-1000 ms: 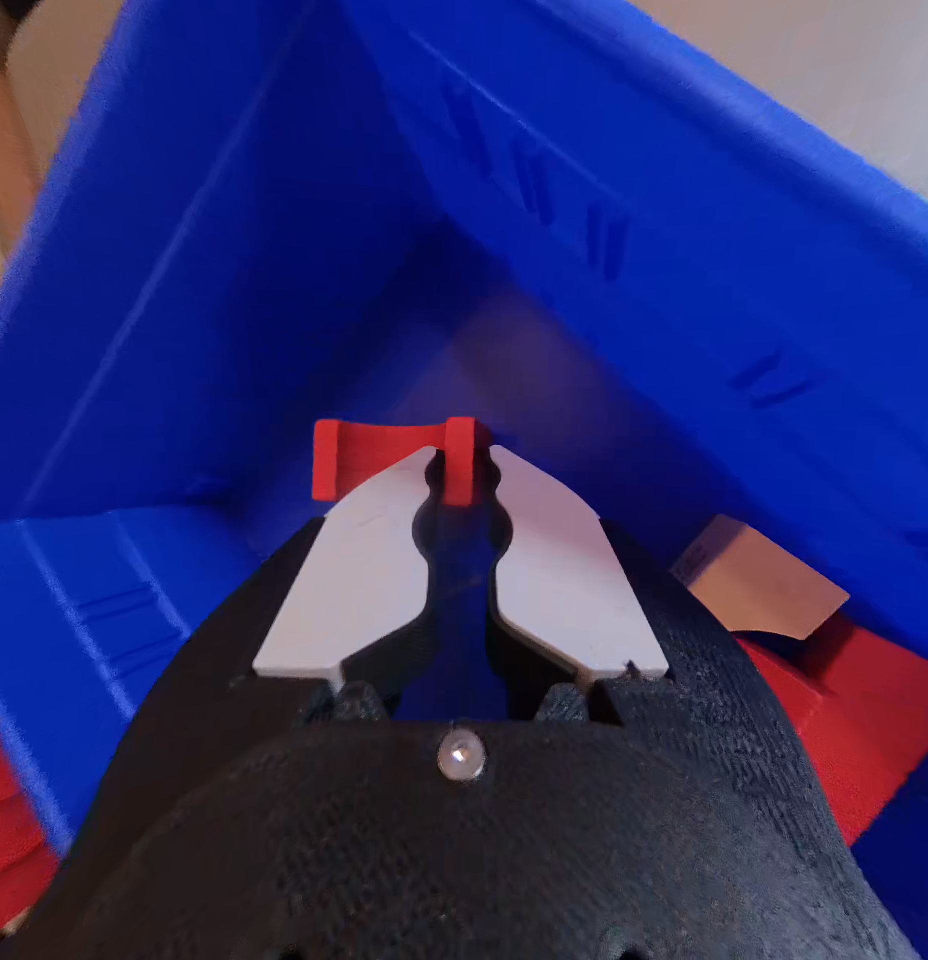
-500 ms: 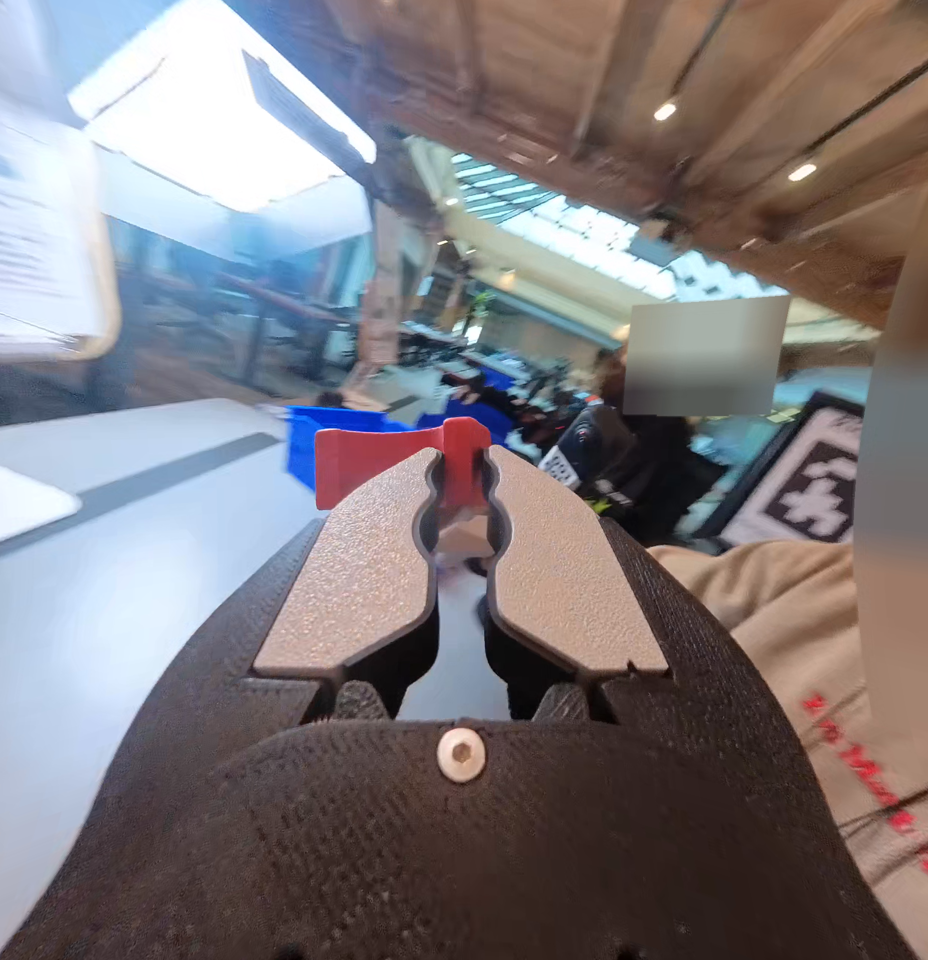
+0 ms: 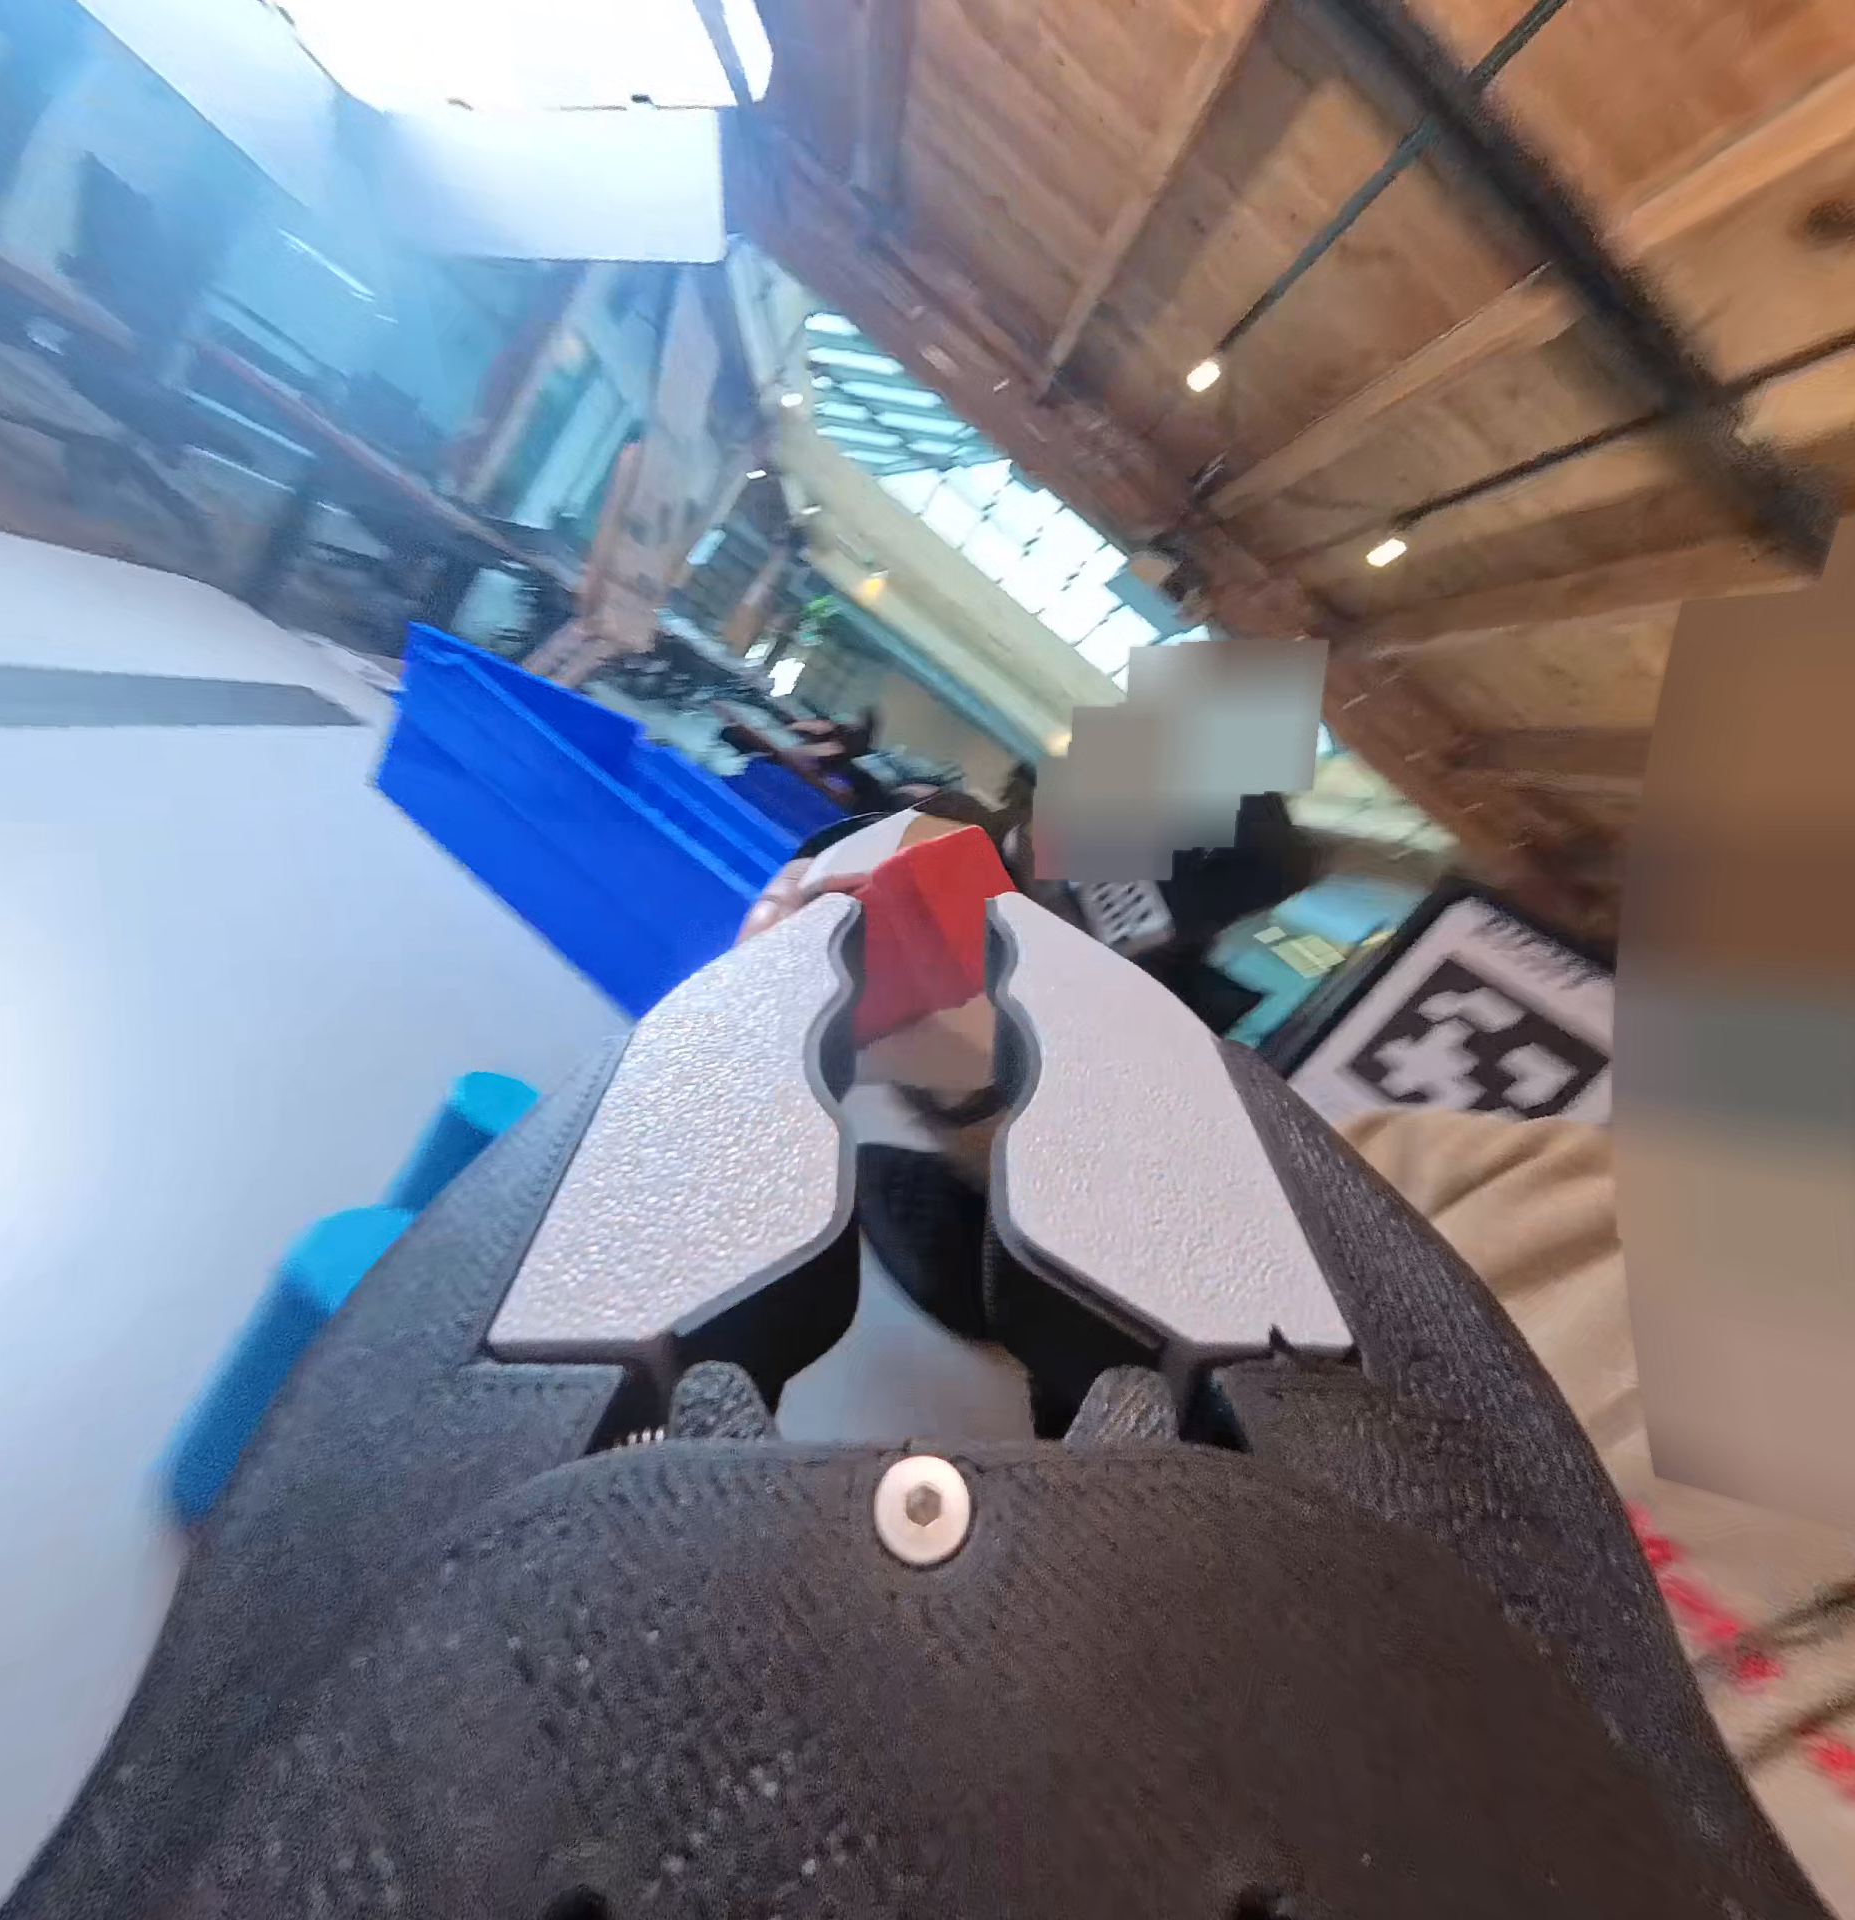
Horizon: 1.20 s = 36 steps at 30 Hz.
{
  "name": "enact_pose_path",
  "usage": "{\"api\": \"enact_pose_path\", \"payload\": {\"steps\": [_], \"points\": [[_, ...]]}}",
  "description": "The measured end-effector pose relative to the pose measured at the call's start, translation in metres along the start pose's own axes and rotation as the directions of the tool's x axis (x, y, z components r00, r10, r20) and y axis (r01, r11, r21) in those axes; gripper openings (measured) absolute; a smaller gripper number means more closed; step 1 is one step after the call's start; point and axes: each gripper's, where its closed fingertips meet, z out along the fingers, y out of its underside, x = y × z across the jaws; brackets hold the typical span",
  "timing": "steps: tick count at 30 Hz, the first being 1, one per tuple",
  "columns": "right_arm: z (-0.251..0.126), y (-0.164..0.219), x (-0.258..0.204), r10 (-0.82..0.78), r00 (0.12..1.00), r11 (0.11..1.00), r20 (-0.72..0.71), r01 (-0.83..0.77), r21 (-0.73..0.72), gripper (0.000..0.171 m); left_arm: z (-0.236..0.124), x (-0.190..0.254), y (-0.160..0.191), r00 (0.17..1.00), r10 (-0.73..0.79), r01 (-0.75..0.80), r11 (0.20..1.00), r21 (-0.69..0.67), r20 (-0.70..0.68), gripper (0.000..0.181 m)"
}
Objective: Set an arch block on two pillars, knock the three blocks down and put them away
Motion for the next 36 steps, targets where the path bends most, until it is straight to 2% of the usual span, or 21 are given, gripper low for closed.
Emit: {"api": "enact_pose_path", "payload": {"steps": [1, 3, 7, 11, 12, 14, 16, 24, 30, 36], "points": [[0.0, 0.008, -0.001, 0.056, 0.997, 0.997, 0.045, -0.054, -0.049, 0.033, -0.003, -0.009, 0.003, 0.992, 0.103, -0.1, 0.994, -0.055, 0.068, 0.03], [-0.001, 0.026, -0.008, 0.129, 0.985, 0.982, 0.114, -0.11, -0.155, 0.033, -0.008, -0.025, 0.016, 0.933, 0.322, -0.283, 0.932, -0.228, 0.157, 0.045], [-0.003, 0.055, -0.025, 0.146, 0.97, 0.947, 0.196, -0.08, -0.312, 0.033, -0.003, -0.03, 0.051, 0.791, 0.604, -0.495, 0.73, -0.471, 0.104, 0.052], [-0.005, 0.062, -0.041, 0.131, 0.958, 0.922, 0.256, -0.023, -0.386, 0.033, 0.0, -0.044, 0.083, 0.628, 0.778, -0.579, 0.487, -0.654, 0.023, 0.049], [-0.006, 0.062, -0.045, 0.123, 0.956, 0.918, 0.268, -0.007, -0.397, 0.033, 0.0, -0.046, 0.089, 0.598, 0.801, -0.586, 0.443, -0.679, 0.007, 0.046], [-0.008, 0.064, -0.048, 0.102, 0.955, 0.909, 0.278, 0.025, -0.417, 0.033, 0.001, -0.049, 0.095, 0.573, 0.82, -0.588, 0.404, -0.701, -0.009, 0.039], [-0.01, 0.063, -0.049, 0.109, 0.951, 0.906, 0.289, 0.024, -0.423, 0.034, 0.001, -0.048, 0.097, 0.587, 0.809, -0.586, 0.413, -0.697, -0.014, 0.039], [-0.01, 0.046, -0.038, 0.164, 0.926, 0.902, 0.34, -0.001, -0.433, 0.034, 0.004, -0.042, 0.085, 0.693, 0.72, -0.561, 0.575, -0.596, 0.042, 0.038], [0.002, 0.038, -0.033, 0.211, 0.893, 0.893, 0.398, -0.011, -0.449, 0.032, 0.002, -0.046, 0.079, 0.702, 0.707, -0.543, 0.609, -0.578, 0.086, 0.038], [0.013, 0.034, -0.019, 0.201, 0.858, 0.855, 0.472, 0.082, -0.512, 0.032, 0.0, -0.052, 0.064, 0.671, 0.725, -0.552, 0.628, -0.548, 0.155, 0.037]]}}
